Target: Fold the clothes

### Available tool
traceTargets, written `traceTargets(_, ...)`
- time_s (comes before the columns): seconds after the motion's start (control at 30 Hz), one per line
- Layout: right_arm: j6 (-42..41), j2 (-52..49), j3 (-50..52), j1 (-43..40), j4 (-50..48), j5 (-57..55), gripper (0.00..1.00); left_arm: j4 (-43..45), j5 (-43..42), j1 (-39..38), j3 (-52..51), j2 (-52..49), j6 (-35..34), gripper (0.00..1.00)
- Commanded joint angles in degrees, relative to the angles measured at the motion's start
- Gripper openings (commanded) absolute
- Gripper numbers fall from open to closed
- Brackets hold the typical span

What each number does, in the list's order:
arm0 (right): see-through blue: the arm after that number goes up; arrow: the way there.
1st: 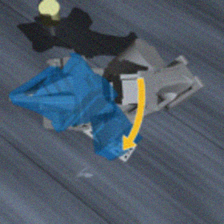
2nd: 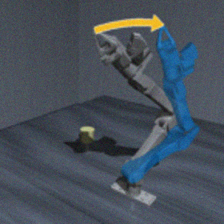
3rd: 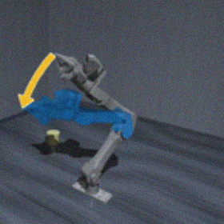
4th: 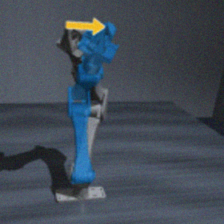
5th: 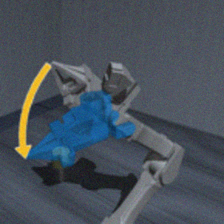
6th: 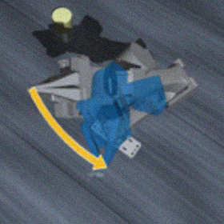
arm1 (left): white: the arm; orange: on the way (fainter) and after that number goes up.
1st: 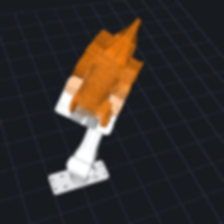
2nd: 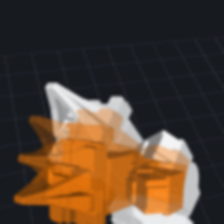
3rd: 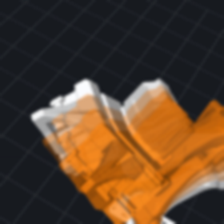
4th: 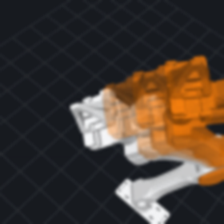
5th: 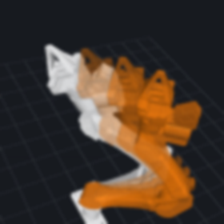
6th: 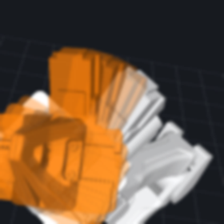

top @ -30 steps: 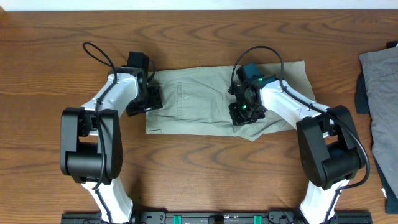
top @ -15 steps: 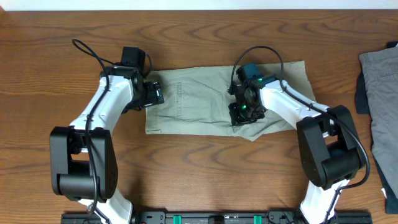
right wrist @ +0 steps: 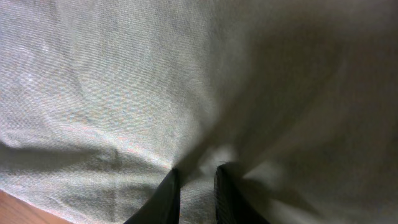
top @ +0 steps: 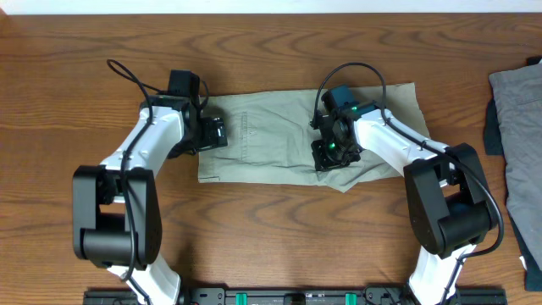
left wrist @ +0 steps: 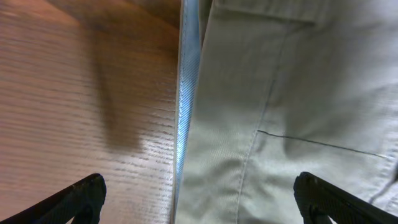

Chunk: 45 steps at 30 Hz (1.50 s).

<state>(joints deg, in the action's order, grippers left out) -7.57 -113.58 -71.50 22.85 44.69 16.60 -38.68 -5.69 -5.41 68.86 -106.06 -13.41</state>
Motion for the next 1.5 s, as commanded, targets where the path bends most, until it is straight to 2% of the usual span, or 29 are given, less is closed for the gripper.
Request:
traceTargets(0.0,0.0,-3.2,1.1,1.2,-0.5,-1.4,0.18,0.2,-1.2,0.1,-0.6,-2.7,0.9,0.98)
traceTargets(0.13,0.0,-3.2,1.1,1.2,-0.5,-1.4,0.19,0.4,-1.2,0.1,-0.6,-4.5,0.9,1.0)
traceTargets(0.23,0.0,-3.2,1.1,1.2,-0.5,-1.4,0.19,0.6,-1.2,0.1,-0.6,-5.4,0.7,0.96)
traceTargets(0.4,0.0,-3.2,1.1,1.2,-0.5,-1.4,0.19,0.7,-2.7,0.1,-0.6,-6.0,0.7,0.8)
traceTargets(0.47,0.0,-3.2,1.1,1.2,-0.5,-1.4,0.19,0.8,-2.9,0.1,-0.6,-6.0,0.7,0.63)
traceTargets(0.53,0.0,-3.2,1.1,1.2,-0.5,-1.4,0.19,0.8,-2.9,0.1,-0.6,-6.0,0.7,0.55)
traceTargets(0.77,0.0,-3.2,1.1,1.2,-0.5,-1.4,0.19,0.6,-2.9,0.1,-0.6,-6.0,0.7,0.5)
traceTargets(1.07,0.0,-3.2,1.1,1.2,-0.5,-1.4,0.19,0.6,-2.9,0.1,-0.6,-6.0,0.7,0.27)
traceTargets(1.13,0.0,-3.2,1.1,1.2,-0.5,-1.4,0.19,0.6,-2.9,0.1,-0.6,-6.0,0.7,0.2)
traceTargets(1.2,0.0,-3.2,1.1,1.2,-0.5,-1.4,0.19,0.6,-2.9,0.1,-0.6,-6.0,0.7,0.08)
traceTargets(1.23,0.0,-3.2,1.1,1.2,-0.5,-1.4,0.19,0.6,-2.9,0.1,-0.6,-6.0,0.7,0.06)
traceTargets(1.33,0.0,-3.2,1.1,1.2,-0.5,-1.4,0.17,0.6,-2.9,0.1,-0.6,-6.0,0.7,0.06)
traceTargets(1.43,0.0,-3.1,0.5,0.8,0.0,-1.4,0.03,0.5,-2.9,0.1,-0.1,-5.7,0.7,0.06)
traceTargets(1.47,-0.1,-3.1,0.0,0.6,0.5,-1.4,0.02,0.3,-2.9,0.1,0.1,-5.5,0.7,0.06)
